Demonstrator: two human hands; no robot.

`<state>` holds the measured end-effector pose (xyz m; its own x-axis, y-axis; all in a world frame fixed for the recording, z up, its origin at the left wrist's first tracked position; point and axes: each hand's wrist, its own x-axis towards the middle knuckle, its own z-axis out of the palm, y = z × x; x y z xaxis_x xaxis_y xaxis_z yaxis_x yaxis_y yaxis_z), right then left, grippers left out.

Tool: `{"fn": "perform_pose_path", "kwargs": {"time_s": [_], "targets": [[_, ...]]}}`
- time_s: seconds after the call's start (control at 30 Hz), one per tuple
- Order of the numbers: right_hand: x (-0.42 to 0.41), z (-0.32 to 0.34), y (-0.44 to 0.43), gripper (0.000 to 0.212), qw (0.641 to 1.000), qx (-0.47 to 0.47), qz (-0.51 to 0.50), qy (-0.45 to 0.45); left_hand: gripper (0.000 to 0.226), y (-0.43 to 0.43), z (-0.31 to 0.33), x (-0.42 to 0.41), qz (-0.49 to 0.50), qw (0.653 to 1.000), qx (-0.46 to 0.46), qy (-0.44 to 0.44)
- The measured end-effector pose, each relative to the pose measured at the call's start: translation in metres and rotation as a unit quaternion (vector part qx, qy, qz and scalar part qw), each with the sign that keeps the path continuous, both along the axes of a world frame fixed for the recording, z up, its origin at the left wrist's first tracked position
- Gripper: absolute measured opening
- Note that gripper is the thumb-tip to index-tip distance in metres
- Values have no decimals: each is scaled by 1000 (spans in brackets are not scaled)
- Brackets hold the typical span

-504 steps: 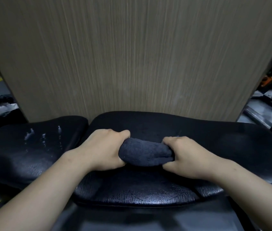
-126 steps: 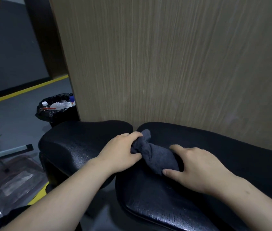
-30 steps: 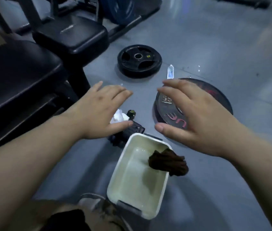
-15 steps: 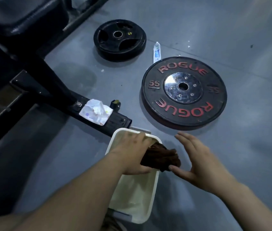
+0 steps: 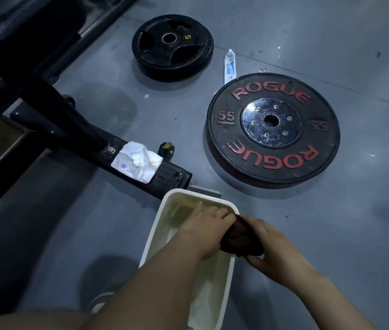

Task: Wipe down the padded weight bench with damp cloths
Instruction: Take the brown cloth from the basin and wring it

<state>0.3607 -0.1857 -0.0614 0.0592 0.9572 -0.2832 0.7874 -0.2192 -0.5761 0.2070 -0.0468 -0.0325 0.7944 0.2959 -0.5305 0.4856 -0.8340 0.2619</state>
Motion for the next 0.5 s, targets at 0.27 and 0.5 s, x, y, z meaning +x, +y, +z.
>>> {"fn": "perform_pose_path", "kwargs": {"time_s": [0.27, 0.5], "targets": [[-2, 21, 7, 70, 997, 59, -43, 15, 32, 19, 34, 8, 24, 997, -48, -53], [-5, 142, 60, 66, 980, 181, -60, 55, 42, 54, 157, -11, 17, 982, 43, -182]]}}
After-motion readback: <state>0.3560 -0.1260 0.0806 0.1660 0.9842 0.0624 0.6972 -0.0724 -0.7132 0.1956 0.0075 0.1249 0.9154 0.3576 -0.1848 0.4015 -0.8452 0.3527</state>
